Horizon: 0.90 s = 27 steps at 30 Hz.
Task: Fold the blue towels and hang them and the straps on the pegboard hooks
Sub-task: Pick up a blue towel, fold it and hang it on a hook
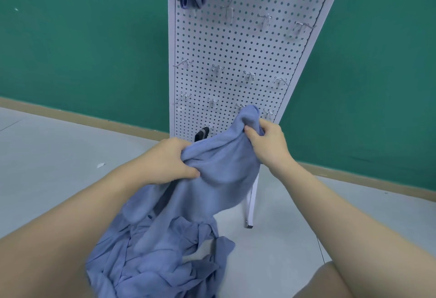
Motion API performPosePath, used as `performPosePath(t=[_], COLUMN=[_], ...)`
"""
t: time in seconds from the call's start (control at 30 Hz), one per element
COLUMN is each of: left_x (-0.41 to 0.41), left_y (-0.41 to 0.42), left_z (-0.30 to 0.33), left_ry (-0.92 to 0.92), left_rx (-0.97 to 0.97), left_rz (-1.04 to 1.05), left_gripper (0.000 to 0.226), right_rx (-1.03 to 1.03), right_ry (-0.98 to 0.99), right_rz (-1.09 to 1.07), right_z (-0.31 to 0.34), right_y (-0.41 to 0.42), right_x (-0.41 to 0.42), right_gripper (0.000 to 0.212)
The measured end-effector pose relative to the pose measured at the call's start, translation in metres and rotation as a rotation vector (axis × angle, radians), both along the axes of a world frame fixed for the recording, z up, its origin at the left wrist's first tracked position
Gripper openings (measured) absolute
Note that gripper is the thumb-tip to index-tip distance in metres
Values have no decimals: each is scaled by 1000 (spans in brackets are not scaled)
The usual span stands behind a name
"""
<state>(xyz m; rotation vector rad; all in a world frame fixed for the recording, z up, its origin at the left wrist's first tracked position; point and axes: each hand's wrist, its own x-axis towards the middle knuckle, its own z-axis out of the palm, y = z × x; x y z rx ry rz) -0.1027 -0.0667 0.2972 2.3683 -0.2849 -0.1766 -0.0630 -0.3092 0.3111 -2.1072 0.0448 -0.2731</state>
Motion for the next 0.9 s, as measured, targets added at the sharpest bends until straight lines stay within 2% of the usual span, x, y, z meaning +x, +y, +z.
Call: performPosePath(t=[0.13,0.17,0.2,0.27,0.33,0.43,0.5,0.6,0.7,0.83,0.9], left_x=[-2,-2,-3,-6,-8,-10,-9,-6,-3,0,1], left_y=[-5,-8,-9,-11,-12,-14,-13,-10,-8,-5,-4], left_z=[4,4,4,2,-1,-3,-1,3,7,10,12], left_ry=[-18,-6,10,39,40,-38,-133,-190,-116,-42,-1], left_rx=[-72,-76,-78,-62,37,173,157,-18,-267,-482,-571], left_rz=[-21,-21,-26,-37,-59,-98,-102,-72,29,170,209], left_gripper=[4,3,3,25,40,32,25,2,18,16,14], right_rx=[-60,-72,-83,-100,-108,-116,-121,-139,-152,-144,-179], right_ry=[28,36,43,51,58,68,71,86,151,151,106], right_rz=[28,39,51,75,90,97,99,122,206,313,387], right_z=[-8,-9,-11,-12,-15,-17,-20,-22,-25,-21,-16], right_y=[3,4,5,7,9,10,11,9,10,18,24], right_x=[2,2,2,2,3,5,7,8,8,2,-6], right_gripper=[32,32,32,32,31,35,40,36,28,41,40])
